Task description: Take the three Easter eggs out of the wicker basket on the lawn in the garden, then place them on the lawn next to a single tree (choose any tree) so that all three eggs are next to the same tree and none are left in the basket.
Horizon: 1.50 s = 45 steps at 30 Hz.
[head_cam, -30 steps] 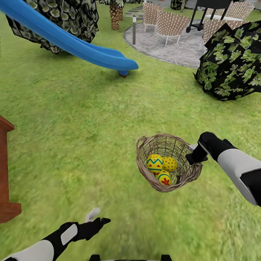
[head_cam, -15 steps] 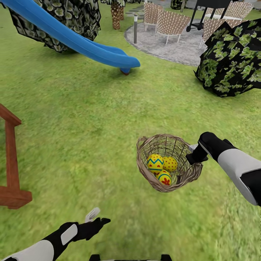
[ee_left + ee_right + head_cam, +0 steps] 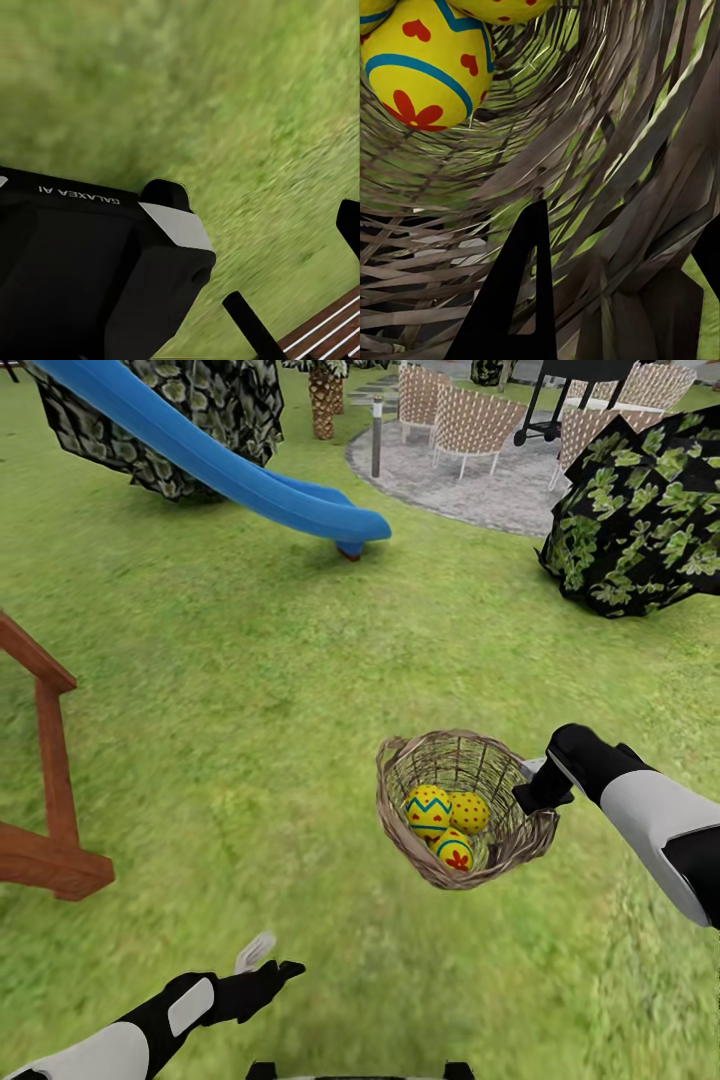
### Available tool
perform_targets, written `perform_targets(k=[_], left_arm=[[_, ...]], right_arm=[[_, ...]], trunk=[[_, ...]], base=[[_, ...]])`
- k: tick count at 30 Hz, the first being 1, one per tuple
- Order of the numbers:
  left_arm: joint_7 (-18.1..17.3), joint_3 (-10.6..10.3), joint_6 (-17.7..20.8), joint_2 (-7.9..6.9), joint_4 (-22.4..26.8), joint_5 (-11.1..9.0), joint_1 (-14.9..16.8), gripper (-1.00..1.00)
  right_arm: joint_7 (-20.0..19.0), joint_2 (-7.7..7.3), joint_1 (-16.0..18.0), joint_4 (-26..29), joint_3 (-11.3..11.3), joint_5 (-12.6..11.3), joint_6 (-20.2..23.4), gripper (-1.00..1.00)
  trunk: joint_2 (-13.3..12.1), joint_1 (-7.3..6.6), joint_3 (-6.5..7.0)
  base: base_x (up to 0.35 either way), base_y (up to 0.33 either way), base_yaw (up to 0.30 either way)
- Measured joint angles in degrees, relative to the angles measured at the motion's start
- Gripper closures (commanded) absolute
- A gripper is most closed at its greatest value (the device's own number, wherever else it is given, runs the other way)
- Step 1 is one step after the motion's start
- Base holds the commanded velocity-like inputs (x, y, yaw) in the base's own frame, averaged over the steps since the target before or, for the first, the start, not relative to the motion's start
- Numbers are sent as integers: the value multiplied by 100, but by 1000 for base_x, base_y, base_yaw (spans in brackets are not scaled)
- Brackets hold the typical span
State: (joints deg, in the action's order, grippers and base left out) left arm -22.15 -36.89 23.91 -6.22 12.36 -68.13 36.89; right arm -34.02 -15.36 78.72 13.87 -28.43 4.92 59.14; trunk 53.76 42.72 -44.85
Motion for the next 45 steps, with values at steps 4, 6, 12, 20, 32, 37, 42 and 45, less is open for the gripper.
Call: perform_targets(k=[4,6,12,20,32,37,42,45], left_arm=[[0,0,0,-1,0,0,0,-100],[0,0,0,-1,0,0,0,-100],[0,1,0,0,0,0,0,-100],[0,0,0,1,0,0,0,-100],[0,0,1,2,1,1,0,-100],[0,0,1,2,1,2,0,-100],[-7,0,1,2,1,4,0,-100],[-9,0,1,2,1,0,0,-100]], right_arm=[[0,0,0,0,0,1,-9,100],[0,0,0,0,0,-1,-8,100],[5,-74,0,-1,-19,50,-21,100],[2,-79,0,0,-8,18,-18,100],[0,-70,1,-1,8,-18,-10,100],[2,-74,1,-1,3,14,-18,100],[-2,-71,0,1,14,-25,-10,100],[0,-73,0,0,4,-6,-14,100]], trunk=[[0,0,0],[0,0,0],[0,0,0],[0,0,0],[0,0,0],[0,1,0],[0,0,0],[0,0,0]], base=[[-306,129,0],[-306,137,0],[-303,154,0],[-302,156,0],[-322,54,0],[-342,-8,0],[-330,135,0],[-330,102,0]])
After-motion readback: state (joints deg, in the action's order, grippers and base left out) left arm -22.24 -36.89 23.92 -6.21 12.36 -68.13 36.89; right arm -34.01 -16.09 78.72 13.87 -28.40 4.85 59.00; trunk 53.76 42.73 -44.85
